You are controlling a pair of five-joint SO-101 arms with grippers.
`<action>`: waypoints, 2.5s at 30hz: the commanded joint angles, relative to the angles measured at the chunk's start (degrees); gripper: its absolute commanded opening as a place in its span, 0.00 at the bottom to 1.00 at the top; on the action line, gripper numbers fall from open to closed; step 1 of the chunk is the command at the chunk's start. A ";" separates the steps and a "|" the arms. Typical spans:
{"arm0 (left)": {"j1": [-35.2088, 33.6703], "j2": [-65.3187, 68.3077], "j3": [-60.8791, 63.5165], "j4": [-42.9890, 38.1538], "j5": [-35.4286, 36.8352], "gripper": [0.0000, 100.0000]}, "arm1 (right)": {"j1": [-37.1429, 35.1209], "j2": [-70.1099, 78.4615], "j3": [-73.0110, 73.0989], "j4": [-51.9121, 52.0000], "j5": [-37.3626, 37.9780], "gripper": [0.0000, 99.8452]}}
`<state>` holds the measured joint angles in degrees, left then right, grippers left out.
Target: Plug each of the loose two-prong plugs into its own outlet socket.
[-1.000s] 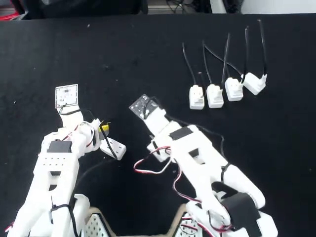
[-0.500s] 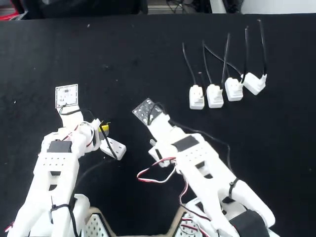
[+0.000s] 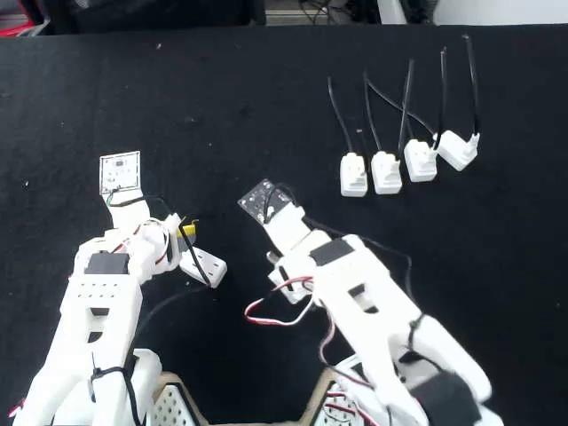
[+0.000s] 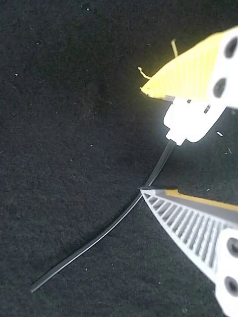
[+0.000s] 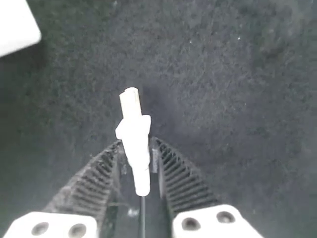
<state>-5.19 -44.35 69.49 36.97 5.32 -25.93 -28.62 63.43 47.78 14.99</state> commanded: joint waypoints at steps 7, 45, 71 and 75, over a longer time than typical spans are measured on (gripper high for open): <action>-0.40 -1.32 -6.29 4.13 1.49 0.29 | -12.48 -4.18 -0.13 -20.48 -12.04 0.01; 6.90 -25.76 9.63 1.41 -0.62 0.29 | -17.49 -24.57 11.38 -28.57 -16.79 0.01; -9.19 6.42 -8.75 3.87 -3.60 0.29 | -25.76 2.77 -10.42 -2.64 -14.51 0.01; -7.69 20.04 -14.73 3.96 -3.69 0.29 | -20.92 3.12 -10.77 -4.13 -14.33 0.01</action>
<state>-13.63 -36.44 62.90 41.19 2.24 -50.73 -25.80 56.48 45.67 1.01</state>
